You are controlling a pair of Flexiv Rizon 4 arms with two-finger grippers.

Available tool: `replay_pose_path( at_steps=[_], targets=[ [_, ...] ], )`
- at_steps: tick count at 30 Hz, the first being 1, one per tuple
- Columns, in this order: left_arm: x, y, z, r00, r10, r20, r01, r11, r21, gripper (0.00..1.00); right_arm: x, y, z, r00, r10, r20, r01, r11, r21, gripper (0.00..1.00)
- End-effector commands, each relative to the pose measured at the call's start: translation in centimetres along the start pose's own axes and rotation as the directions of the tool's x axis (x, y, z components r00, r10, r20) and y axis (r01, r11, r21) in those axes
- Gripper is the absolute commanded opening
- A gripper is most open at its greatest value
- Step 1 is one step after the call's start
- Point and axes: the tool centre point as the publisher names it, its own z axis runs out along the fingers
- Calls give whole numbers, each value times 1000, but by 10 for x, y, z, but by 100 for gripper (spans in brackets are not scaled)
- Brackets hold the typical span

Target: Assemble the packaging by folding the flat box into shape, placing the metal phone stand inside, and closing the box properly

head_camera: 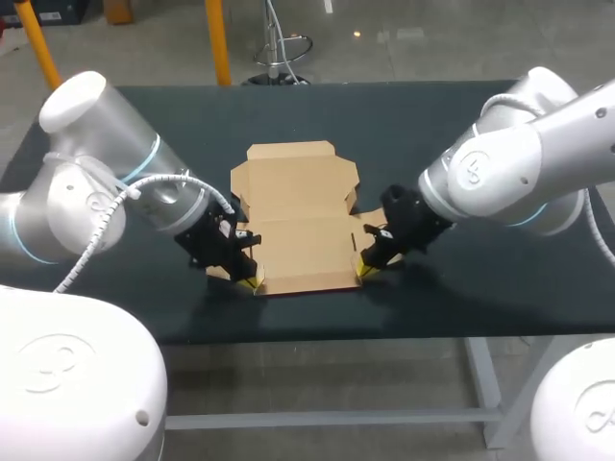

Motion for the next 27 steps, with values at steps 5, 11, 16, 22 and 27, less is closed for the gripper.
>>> replay_pose_path(
  at_steps=[5,11,16,22,27],
  targets=[
    [6,-4,14,1000,1,27,-2,1000,14,0,1,0,11,1000,0,26,-1,1000,19,0],
    [9,-3,21,999,1,53,-3,999,39,0,2,0,18,999,-4,51,3,1000,31,0],
    [8,-1,27,996,-14,83,8,997,70,0,0,0,23,997,0,74,-3,999,36,0],
    [2,-2,35,994,-31,103,22,996,89,0,-3,1,31,994,11,111,-16,999,45,0],
    [-2,-1,37,993,-40,108,29,995,97,0,-7,1,34,991,22,131,-29,998,54,0]
  ],
)
